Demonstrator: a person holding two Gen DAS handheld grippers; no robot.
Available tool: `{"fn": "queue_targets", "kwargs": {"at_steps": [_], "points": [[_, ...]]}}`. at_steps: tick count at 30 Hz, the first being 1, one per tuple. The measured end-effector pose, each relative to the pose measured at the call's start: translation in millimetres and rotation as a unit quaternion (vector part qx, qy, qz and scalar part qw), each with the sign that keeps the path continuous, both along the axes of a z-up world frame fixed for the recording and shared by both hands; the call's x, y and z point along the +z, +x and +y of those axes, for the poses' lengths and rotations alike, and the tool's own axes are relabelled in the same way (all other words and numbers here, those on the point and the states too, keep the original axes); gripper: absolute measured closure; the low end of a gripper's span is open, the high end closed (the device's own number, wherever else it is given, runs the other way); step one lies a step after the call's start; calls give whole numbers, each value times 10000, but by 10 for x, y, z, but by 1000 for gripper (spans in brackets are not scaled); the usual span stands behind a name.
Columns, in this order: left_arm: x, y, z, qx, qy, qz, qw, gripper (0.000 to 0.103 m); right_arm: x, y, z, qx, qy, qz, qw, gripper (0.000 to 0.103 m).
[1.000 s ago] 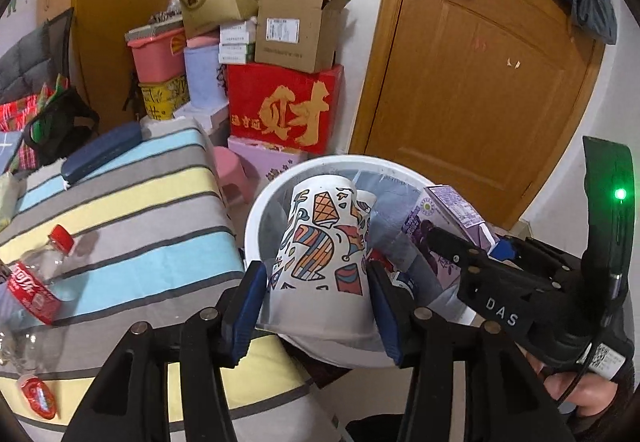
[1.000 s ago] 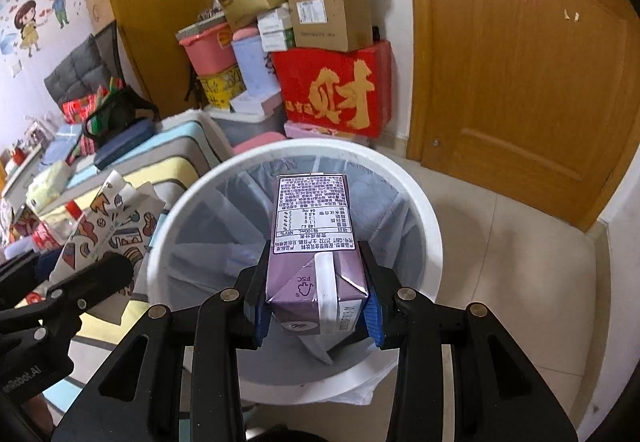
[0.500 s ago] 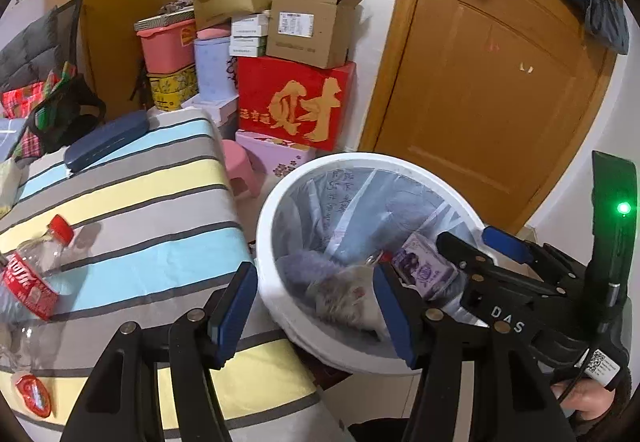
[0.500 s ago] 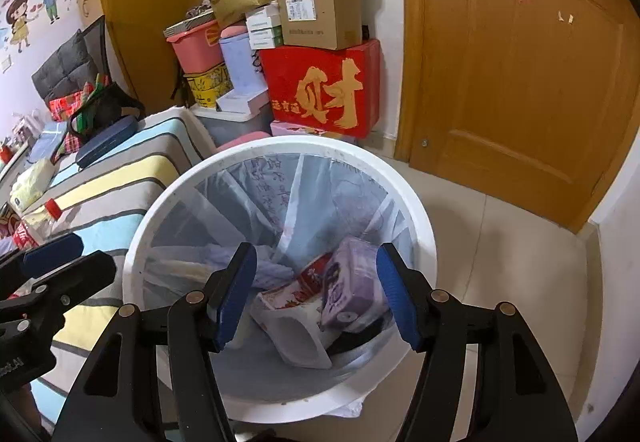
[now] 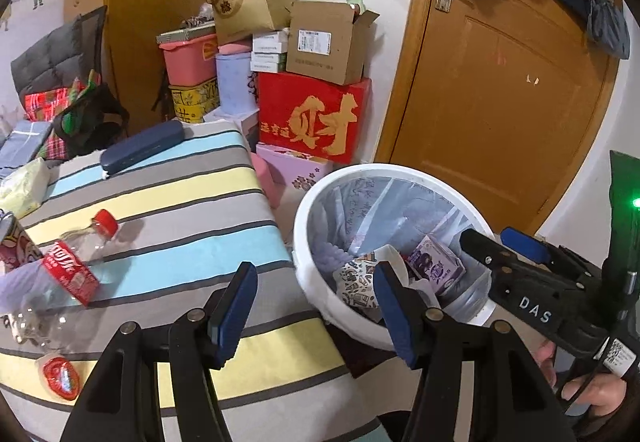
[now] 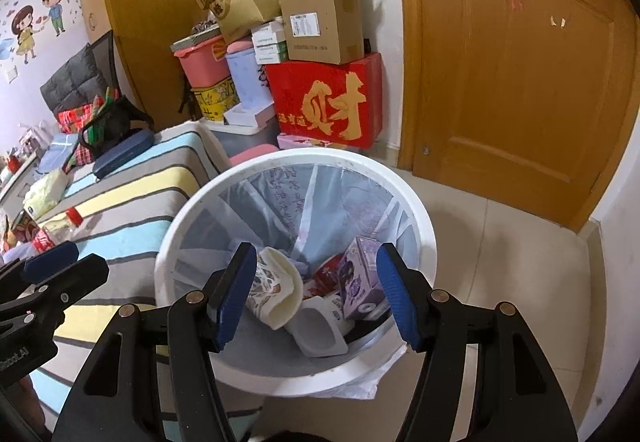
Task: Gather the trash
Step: 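Open both tools to drop the cup and juice box into the bin, then move both tools back over the table toward the Coca-Cola bottle and coffee sachet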
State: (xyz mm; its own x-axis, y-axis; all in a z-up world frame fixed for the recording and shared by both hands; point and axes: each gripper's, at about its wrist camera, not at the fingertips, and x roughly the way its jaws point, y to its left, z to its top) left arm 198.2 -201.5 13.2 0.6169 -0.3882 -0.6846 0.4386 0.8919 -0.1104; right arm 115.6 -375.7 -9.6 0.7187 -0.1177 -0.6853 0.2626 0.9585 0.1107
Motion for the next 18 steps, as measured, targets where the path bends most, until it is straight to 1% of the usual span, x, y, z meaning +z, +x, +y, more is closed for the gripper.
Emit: {"fn": "queue_targets", "kwargs": {"at_steps": [7,14,18], "points": [[90,-170,212,171,-12,-182,9997,43,62,-65,136,71,17,-147,9999,39],[167,-351,472,357,-111,-260,9990,43,123,-132,292,146,5,-307,9994,39],[209,-450,656,456,-137,-295,9984,43,146,-161,385,150,85,-382,9991,39]]}}
